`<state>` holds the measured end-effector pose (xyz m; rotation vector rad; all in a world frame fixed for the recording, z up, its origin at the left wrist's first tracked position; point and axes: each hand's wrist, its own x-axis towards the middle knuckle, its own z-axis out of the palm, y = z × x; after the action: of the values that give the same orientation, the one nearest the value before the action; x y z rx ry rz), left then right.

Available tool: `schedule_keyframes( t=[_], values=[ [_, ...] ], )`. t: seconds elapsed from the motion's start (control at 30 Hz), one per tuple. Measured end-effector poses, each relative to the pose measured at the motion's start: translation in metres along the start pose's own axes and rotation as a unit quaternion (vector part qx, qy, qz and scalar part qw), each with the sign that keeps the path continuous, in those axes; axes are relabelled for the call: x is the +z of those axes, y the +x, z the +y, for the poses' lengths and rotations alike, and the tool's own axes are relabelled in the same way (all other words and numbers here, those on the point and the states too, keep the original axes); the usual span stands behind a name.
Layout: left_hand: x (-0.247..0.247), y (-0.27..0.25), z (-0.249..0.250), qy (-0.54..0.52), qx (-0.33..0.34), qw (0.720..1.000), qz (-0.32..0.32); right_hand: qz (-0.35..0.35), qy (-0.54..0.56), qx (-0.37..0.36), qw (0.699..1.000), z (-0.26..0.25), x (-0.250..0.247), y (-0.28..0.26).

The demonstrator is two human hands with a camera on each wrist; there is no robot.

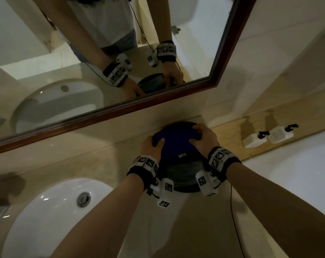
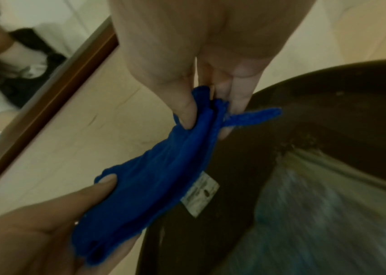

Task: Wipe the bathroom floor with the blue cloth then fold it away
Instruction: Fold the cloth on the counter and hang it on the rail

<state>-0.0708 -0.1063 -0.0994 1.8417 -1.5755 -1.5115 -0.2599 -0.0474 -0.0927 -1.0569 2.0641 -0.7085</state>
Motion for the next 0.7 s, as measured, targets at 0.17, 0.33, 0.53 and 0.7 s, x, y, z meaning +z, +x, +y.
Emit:
schedule_keyframes(
  t=[0.17, 0.33, 0.53, 0.7],
  values=[
    [0.014, 0.023, -0.001, 0.035, -0.020, 0.998, -0.048, 0.010, 0.002, 0.027, 1.000, 0.011, -0.001, 0.016],
    [0.027, 0.028, -0.013, 0.059, -0.047, 0.997, -0.016, -0.005, -0.030, 0.043, 0.999, 0.028, 0.006, 0.019],
    [0.028, 0.019, -0.011, 0.086, -0.042, 0.995, 0.025, 0.031, -0.031, 0.057, 0.997, 0.032, 0.004, 0.018],
    [0.011, -0.004, -0.013, 0.066, -0.044, 0.996, 0.034, 0.046, -0.037, 0.037, 0.998, 0.025, -0.004, 0.002]
  ],
)
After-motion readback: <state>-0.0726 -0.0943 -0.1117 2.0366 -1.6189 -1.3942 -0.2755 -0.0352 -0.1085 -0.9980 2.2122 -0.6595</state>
